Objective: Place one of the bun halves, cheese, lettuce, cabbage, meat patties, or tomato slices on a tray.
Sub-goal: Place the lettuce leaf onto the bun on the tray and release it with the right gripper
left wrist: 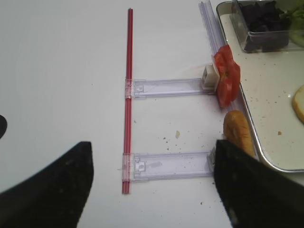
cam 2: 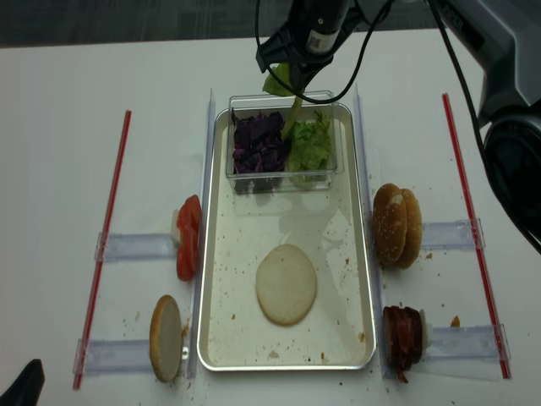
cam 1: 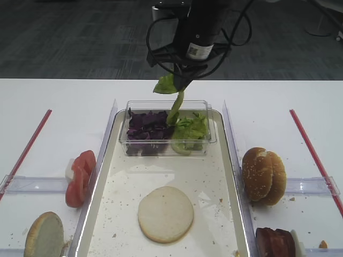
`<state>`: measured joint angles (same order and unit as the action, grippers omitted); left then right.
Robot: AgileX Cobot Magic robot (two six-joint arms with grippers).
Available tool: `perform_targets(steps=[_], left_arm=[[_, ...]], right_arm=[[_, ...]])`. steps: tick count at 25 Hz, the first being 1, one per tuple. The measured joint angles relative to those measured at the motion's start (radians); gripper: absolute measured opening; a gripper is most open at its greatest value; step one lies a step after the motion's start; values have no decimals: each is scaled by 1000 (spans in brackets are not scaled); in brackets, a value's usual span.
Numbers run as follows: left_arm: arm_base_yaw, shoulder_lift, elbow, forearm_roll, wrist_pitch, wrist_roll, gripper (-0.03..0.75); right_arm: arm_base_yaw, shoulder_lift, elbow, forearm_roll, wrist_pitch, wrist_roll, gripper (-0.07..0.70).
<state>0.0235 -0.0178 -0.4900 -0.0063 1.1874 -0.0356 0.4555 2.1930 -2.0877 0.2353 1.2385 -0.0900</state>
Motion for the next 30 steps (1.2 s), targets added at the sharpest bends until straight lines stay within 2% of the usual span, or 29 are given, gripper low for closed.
perform_targets(steps=[15,21,30], left_arm=[[0,0,0,6,0,0,490],[0,0,0,0,0,0,490],[0,0,0,0,0,0,490]], right_arm=[[13,-155,16,34,6,21,57],[53,-242,141,34,8,23,57],[156,-367,309,34,10,18,57]])
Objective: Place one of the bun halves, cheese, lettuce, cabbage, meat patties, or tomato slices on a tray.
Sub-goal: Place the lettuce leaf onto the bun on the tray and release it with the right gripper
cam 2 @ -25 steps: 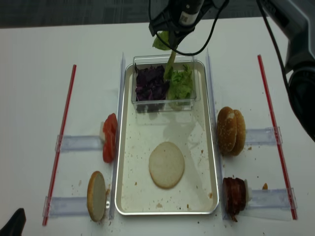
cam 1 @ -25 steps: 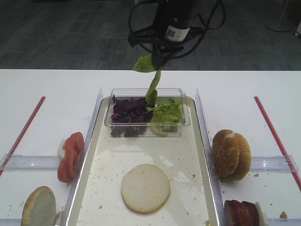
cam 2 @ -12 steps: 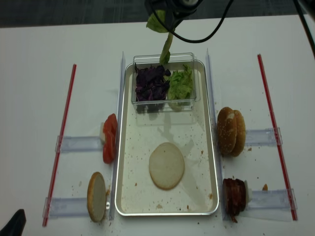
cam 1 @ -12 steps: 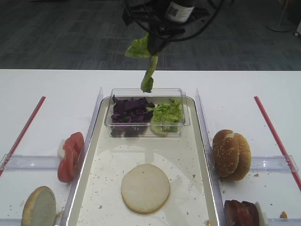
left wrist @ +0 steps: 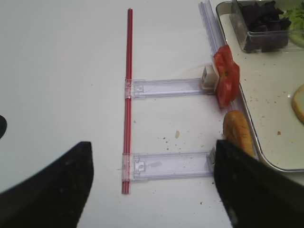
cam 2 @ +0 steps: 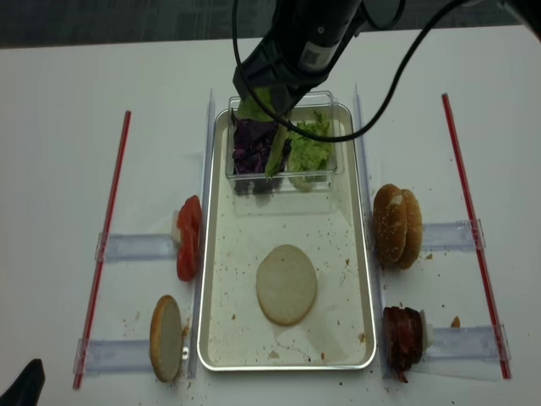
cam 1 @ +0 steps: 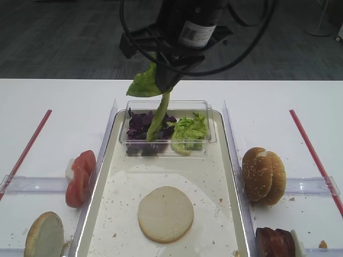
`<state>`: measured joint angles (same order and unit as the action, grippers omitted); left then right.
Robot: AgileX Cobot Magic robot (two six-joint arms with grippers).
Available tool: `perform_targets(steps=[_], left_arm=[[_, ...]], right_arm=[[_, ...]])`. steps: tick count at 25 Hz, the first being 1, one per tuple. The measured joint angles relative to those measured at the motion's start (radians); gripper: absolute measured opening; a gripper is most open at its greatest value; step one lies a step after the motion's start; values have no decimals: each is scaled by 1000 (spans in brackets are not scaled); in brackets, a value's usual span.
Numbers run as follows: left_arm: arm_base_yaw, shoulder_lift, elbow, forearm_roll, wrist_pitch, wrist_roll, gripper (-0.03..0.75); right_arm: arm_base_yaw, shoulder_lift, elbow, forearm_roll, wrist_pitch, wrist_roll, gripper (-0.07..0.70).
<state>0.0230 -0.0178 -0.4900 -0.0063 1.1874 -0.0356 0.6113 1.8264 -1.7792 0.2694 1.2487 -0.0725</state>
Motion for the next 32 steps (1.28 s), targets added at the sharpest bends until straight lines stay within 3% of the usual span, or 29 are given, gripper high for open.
perform_targets(steps=[9,15,32], left_arm=[[0,0,0,6,0,0,490],[0,0,0,6,0,0,490],[0,0,0,0,0,0,490]], right_arm=[[102,-124,175,34,-3,0,57],[178,-140,230,55,-3,0,57],[184,-52,252,67,-61,-44,57]])
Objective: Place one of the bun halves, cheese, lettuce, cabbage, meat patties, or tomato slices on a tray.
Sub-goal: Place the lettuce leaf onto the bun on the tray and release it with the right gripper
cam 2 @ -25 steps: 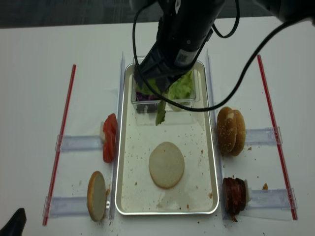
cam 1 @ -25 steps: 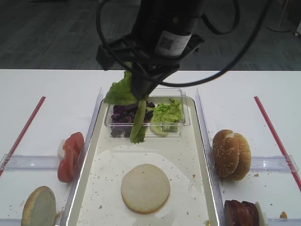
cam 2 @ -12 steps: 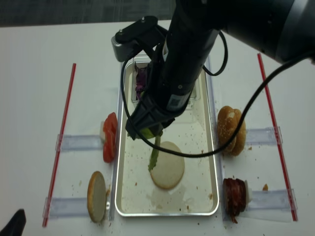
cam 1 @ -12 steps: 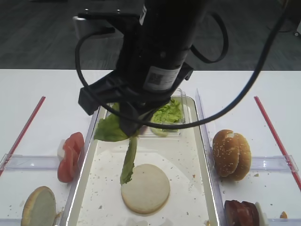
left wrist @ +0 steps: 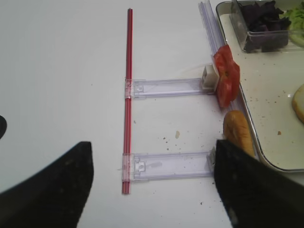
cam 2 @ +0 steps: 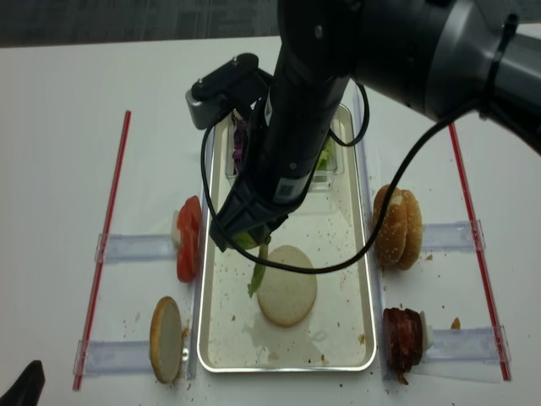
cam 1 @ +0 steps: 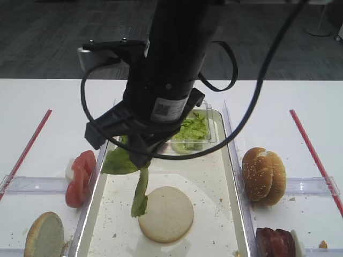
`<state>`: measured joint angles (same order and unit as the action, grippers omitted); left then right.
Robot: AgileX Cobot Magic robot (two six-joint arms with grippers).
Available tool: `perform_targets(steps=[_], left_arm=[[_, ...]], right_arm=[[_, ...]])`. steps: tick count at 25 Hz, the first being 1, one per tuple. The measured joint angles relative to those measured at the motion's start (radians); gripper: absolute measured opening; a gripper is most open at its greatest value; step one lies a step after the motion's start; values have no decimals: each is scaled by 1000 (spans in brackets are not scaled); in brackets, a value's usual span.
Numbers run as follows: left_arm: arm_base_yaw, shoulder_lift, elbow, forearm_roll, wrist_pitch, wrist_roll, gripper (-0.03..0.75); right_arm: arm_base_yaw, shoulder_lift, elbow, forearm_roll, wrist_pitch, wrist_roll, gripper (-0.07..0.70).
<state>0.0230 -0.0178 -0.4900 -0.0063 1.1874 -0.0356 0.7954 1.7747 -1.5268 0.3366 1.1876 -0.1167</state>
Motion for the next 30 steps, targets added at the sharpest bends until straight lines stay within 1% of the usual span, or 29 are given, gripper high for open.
perform_targets(steps=[10,17,24,30], left_arm=[[0,0,0,0,0,0,490],[0,0,0,0,0,0,490],[0,0,0,6,0,0,490],[0,0,0,6,0,0,490]], right_arm=[[-2,39,0,-60,-29,-3,57],[-2,63,0,-62,-73,-12,57],[-2,64,0,-62,-101,-13,57],[-2,64,-2,-62,-96,-11,57]])
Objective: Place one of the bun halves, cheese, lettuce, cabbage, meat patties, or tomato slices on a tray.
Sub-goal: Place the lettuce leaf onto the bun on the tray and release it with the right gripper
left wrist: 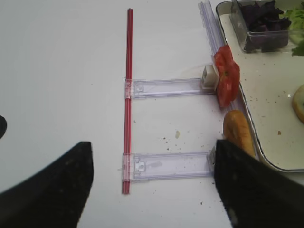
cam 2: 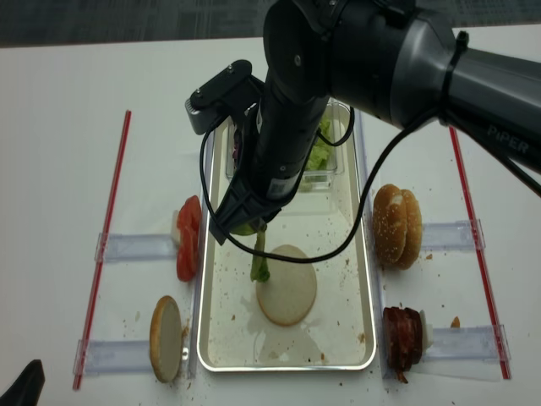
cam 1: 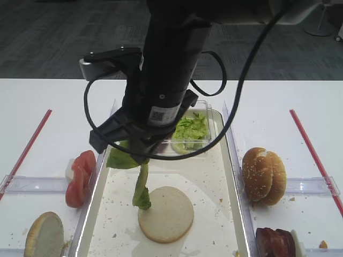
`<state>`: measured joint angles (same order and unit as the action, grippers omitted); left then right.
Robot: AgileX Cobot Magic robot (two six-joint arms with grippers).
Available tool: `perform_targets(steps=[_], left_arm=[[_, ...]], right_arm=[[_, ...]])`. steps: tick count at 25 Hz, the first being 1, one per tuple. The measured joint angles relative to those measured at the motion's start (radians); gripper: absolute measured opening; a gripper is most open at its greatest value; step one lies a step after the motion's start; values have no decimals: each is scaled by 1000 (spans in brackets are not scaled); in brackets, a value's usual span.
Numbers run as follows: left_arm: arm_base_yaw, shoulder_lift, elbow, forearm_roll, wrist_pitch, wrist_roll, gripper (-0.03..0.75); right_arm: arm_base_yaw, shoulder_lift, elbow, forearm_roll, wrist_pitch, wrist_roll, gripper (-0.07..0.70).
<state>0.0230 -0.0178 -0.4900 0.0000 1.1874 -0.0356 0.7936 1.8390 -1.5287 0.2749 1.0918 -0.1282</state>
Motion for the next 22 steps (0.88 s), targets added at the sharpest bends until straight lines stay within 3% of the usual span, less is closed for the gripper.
perform_targets(steps=[8,22], left_arm=[[0,0,0,0,0,0,490],[0,0,0,-6,0,0,490]], right_arm=[[0,0,0,-6,105,10,56],[0,42,-2,-22,130,29,56]])
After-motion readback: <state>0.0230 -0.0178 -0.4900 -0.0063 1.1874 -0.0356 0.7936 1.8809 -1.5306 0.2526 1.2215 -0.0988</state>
